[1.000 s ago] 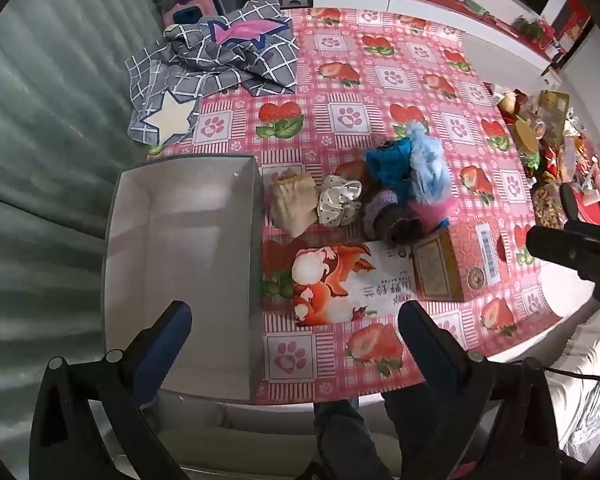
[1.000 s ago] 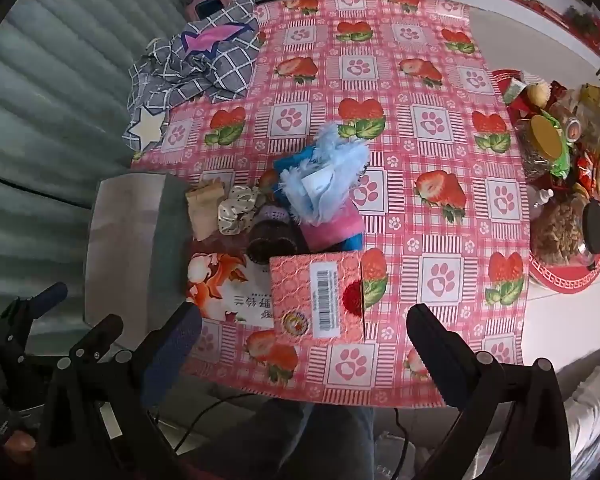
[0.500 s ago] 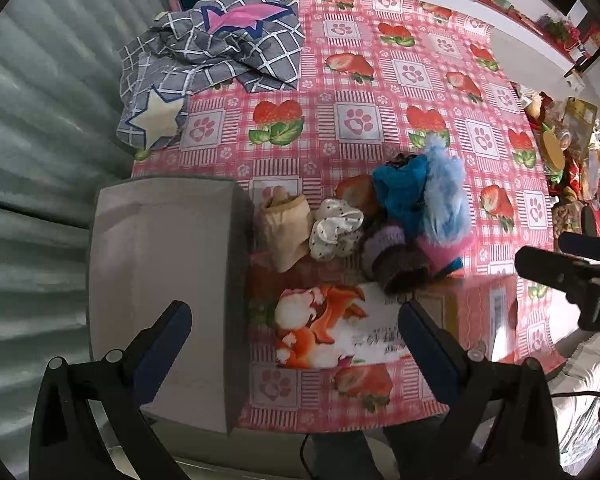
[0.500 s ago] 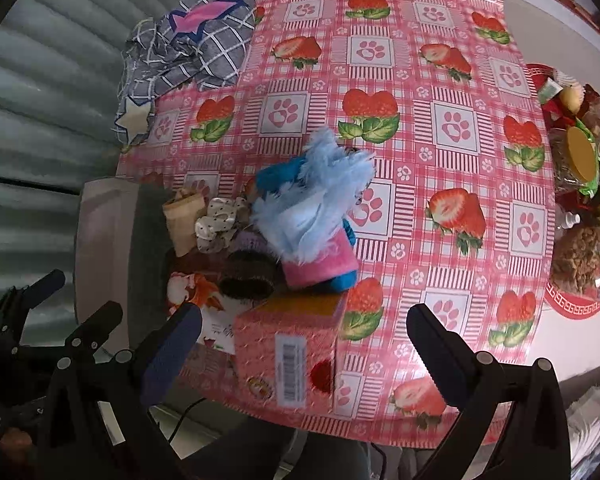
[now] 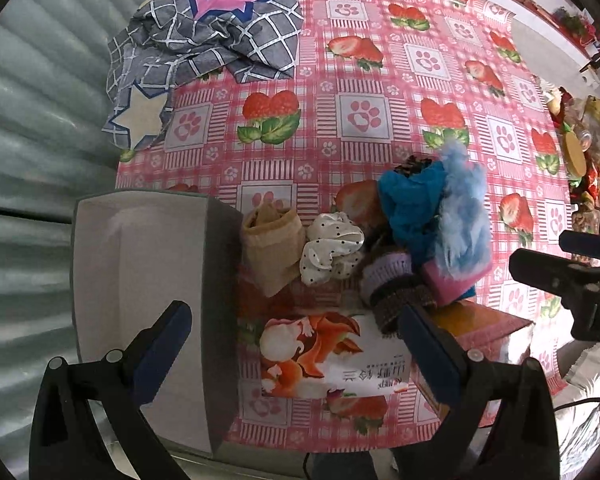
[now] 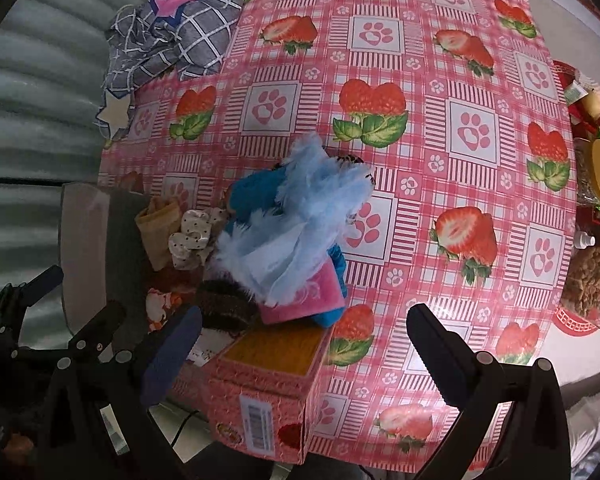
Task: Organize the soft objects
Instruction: 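Reach both grippers toward the blue cloth and light-blue fluffy plush pile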
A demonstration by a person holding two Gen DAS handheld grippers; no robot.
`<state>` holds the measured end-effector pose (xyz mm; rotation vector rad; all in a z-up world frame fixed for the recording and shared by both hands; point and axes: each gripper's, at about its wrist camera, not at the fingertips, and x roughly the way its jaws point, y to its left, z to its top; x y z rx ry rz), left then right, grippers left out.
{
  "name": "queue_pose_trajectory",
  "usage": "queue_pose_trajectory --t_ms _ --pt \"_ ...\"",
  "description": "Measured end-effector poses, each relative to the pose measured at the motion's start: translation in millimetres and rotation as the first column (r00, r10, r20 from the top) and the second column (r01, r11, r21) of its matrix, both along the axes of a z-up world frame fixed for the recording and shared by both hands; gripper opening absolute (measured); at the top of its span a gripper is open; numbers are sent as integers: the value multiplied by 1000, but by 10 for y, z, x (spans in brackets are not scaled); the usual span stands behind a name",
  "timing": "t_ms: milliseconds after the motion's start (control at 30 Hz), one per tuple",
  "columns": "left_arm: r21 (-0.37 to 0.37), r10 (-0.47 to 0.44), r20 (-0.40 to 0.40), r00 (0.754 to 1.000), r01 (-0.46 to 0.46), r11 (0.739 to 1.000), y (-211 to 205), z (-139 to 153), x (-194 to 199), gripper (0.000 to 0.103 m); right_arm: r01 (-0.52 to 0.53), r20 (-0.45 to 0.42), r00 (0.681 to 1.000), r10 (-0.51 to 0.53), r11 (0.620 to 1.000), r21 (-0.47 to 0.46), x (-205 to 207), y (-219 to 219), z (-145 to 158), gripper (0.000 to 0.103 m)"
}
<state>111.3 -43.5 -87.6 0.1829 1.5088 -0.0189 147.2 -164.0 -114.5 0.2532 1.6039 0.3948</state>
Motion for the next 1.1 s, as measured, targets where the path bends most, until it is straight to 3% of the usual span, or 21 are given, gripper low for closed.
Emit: queue_pose_trajectory --t_ms 367,767,1100 --pt "33 15 -27 1000 -14 999 -41 -125 93 103 -23 -33 999 24 999 30 187 184 -198 103" --pt "77 -6 -52 999 10 997 -170 -233 222 103 -26 -100 995 27 1000 15 382 329 -680 103" --pt "85 -69 -69 995 75 994 -476 -365 360 103 39 -156 987 -46 998 -47 298 -122 -1050 103"
